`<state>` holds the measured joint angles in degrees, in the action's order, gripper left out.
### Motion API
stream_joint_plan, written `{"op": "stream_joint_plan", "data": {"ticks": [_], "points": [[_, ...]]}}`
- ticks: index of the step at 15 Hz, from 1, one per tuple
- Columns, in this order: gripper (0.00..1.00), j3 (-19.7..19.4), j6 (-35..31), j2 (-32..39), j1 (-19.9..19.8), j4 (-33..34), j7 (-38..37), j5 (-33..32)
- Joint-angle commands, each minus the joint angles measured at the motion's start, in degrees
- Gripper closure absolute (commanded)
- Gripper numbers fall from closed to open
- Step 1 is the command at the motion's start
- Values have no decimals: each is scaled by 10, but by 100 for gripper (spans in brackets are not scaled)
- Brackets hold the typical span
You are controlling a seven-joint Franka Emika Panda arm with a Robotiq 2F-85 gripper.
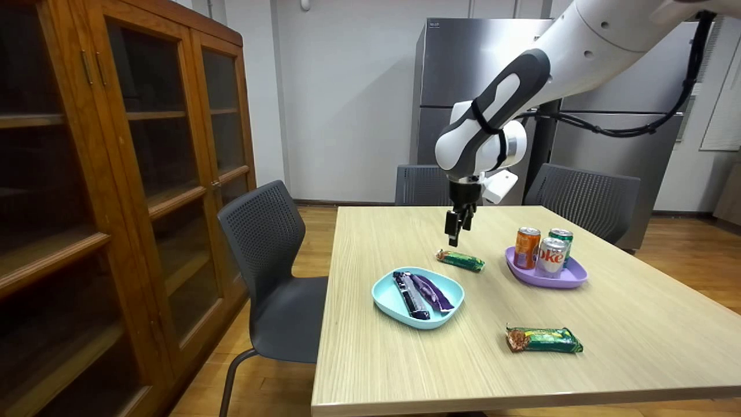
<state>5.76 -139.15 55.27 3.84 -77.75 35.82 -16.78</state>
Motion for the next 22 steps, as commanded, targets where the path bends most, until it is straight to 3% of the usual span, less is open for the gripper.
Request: {"op": "stream_joint_plan", "data": {"ticks": [1,22], "points": [[0,9,22,57,-4,86,31,6],[0,6,103,211,1,306,70,38]]}}
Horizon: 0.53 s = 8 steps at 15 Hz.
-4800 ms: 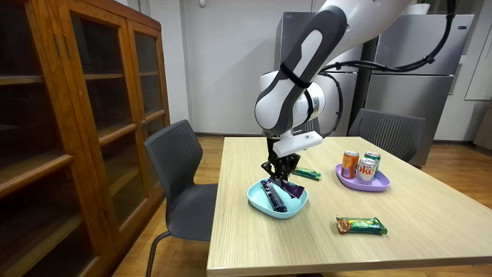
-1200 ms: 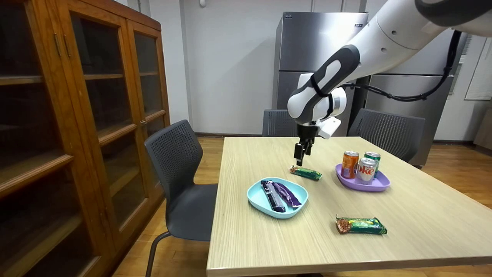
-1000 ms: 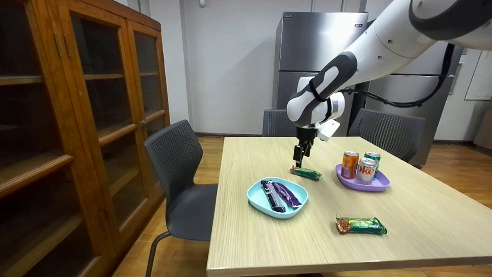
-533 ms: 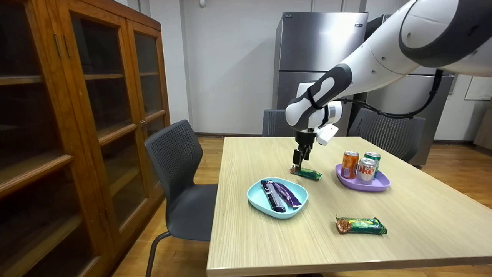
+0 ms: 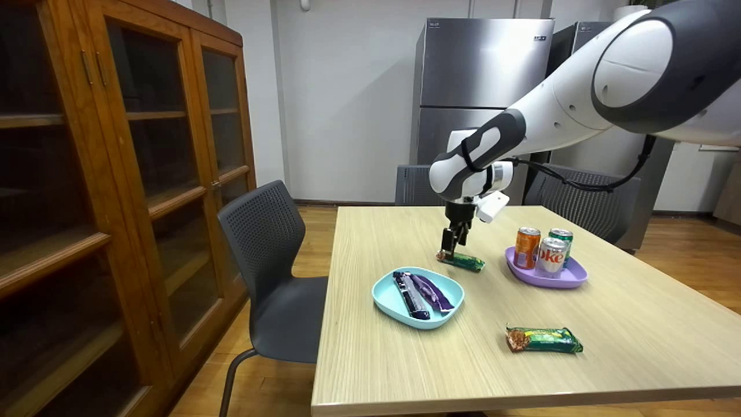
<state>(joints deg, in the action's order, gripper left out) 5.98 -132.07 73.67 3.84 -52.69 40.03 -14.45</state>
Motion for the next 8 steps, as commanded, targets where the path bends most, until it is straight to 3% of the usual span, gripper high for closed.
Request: {"op": "stream_joint_plan", "data": {"ticks": [1,3,4,8], "points": [[0,4,36,31,1,61,29,16],[0,2,41,39,2,73,33,18],[17,2,45,44,3,78,36,20],[49,1,60,57,4,98,42,26]]}}
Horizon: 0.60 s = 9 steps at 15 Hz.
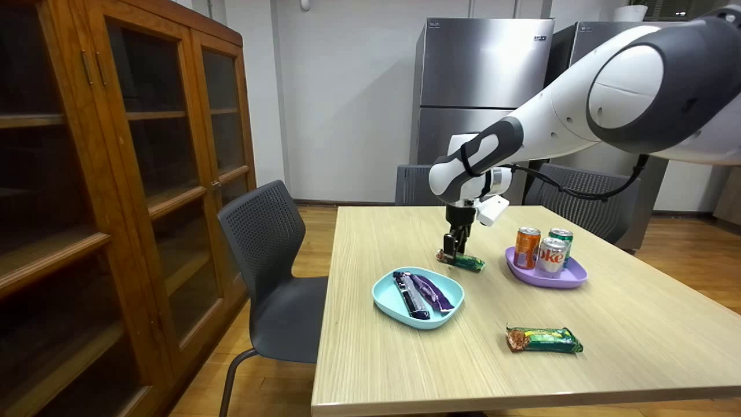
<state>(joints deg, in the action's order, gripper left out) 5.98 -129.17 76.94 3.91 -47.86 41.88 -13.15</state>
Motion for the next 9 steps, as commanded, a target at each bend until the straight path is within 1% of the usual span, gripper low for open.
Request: {"op": "stream_joint_plan", "data": {"ticks": [1,3,5,9], "points": [[58,1,32,26,3,53,23,14],[73,-1,31,26,3,57,24,15],[87,6,23,14,-1,47,19,6],[87,10,21,-15,-1,34,10,9]]}}
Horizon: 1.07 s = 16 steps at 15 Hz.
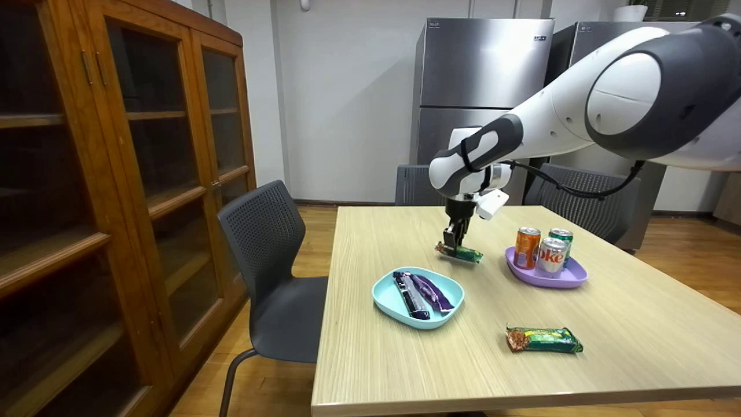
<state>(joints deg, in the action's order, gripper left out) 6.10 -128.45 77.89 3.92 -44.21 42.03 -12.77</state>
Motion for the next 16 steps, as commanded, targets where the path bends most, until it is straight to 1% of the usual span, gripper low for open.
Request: {"op": "stream_joint_plan", "data": {"ticks": [1,5,9,13,16], "points": [[87,9,12,-32,0,-7,4,4],[87,6,1,-75,11,-41,-25,0],[87,1,-6,-118,32,-87,-74,-3],[87,-4,-18,-170,60,-161,-157,-4],[87,-11,-31,-215,84,-231,-230,-8]]}}
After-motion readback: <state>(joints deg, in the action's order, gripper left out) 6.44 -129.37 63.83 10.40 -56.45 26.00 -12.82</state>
